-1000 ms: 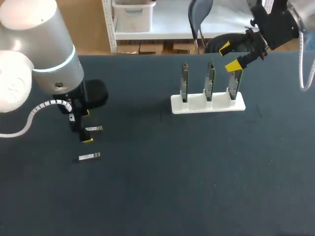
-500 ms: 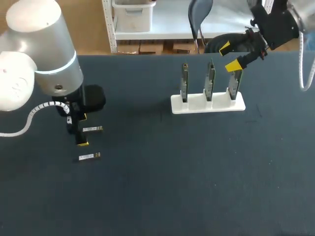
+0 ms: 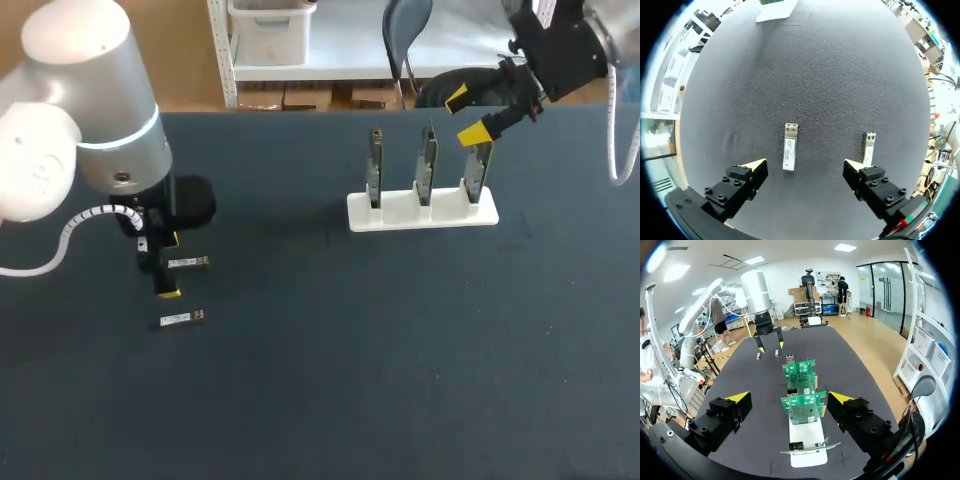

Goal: Pick up the optical module with the left hand, and insert it into the network port with the right hand.

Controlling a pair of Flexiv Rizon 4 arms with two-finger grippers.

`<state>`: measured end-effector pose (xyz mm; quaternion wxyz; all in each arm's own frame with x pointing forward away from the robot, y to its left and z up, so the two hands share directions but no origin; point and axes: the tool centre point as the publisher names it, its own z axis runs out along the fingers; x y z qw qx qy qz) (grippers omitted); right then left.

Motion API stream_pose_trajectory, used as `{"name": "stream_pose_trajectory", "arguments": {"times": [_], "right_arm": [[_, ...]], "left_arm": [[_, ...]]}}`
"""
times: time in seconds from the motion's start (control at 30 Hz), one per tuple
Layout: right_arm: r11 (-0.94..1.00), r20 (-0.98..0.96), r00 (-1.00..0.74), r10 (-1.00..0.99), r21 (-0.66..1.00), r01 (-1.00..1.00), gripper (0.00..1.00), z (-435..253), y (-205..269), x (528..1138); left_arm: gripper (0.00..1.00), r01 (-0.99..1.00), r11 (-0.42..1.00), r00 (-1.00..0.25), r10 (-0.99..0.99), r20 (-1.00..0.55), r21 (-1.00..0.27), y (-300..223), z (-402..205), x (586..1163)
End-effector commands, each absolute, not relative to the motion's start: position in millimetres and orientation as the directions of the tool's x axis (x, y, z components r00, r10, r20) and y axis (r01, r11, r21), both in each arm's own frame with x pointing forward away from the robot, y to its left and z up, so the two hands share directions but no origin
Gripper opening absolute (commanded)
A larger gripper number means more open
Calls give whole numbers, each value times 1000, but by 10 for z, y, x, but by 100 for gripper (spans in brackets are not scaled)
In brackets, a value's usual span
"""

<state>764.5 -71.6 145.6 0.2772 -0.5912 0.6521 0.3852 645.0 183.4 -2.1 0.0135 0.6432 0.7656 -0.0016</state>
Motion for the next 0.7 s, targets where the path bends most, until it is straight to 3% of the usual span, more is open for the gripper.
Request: {"name": "stream_pose_trajectory", "arguments": {"times": [0.03,0.7], "right_arm": [[7,-817,-147,-558,173,-985,100,1456,-712,7636],[7,-817,-147,-558,173,-985,100,1456,-712,7636]], "left_arm": [[100,985,170,-170,985,-21,1,1829,-57,6508],[100,983,181,-181,983,-23,-25,1828,-203,6541]]}}
